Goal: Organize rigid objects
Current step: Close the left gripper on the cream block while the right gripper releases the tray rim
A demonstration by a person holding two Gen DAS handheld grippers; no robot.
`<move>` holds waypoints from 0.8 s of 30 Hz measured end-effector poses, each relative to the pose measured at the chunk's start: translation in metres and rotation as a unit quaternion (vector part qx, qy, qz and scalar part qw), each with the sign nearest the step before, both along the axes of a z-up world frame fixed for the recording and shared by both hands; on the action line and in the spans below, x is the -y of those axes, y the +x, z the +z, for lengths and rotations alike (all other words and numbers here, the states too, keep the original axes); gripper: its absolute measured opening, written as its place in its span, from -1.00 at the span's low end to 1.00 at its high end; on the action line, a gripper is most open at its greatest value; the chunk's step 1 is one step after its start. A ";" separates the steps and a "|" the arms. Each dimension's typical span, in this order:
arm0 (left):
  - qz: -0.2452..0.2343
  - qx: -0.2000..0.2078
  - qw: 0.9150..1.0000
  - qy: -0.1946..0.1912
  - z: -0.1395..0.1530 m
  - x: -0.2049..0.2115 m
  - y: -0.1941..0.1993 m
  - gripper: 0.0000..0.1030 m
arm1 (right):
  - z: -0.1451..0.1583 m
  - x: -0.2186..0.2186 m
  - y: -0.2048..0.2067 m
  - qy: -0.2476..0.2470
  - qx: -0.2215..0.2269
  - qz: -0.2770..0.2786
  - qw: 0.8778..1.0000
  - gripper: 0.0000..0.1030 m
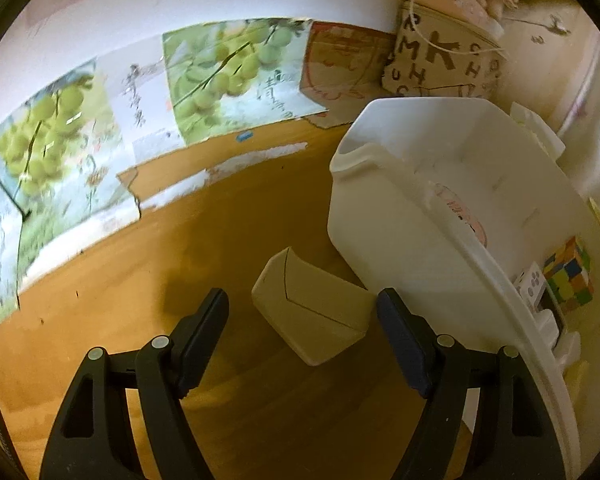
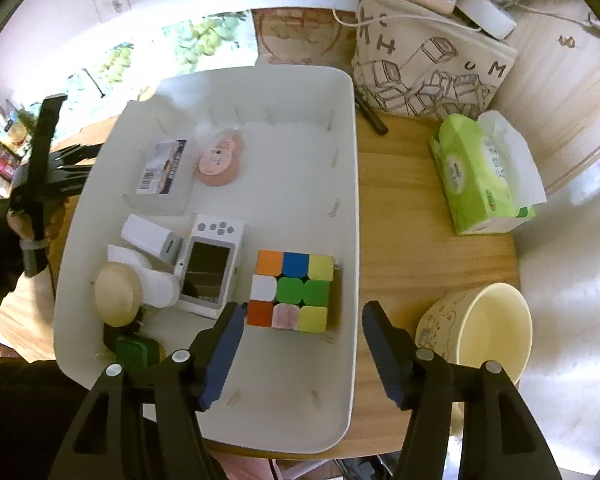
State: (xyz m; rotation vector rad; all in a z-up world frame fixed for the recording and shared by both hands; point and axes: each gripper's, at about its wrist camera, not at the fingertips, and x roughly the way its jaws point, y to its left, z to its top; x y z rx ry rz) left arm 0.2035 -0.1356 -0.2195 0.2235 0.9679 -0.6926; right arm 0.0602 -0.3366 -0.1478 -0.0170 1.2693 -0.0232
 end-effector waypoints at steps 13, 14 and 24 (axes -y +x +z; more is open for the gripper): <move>-0.053 0.018 0.998 0.007 -0.001 0.004 0.002 0.33 | 0.017 -0.023 -0.006 0.014 0.020 0.029 0.999 0.22; -0.055 0.017 0.998 0.009 -0.002 0.005 0.002 0.33 | 0.018 -0.023 -0.006 0.016 0.022 0.030 0.999 0.22; -0.040 0.013 0.999 0.015 -0.001 -0.003 0.007 0.31 | 0.017 -0.028 -0.002 0.028 0.024 0.019 0.999 0.22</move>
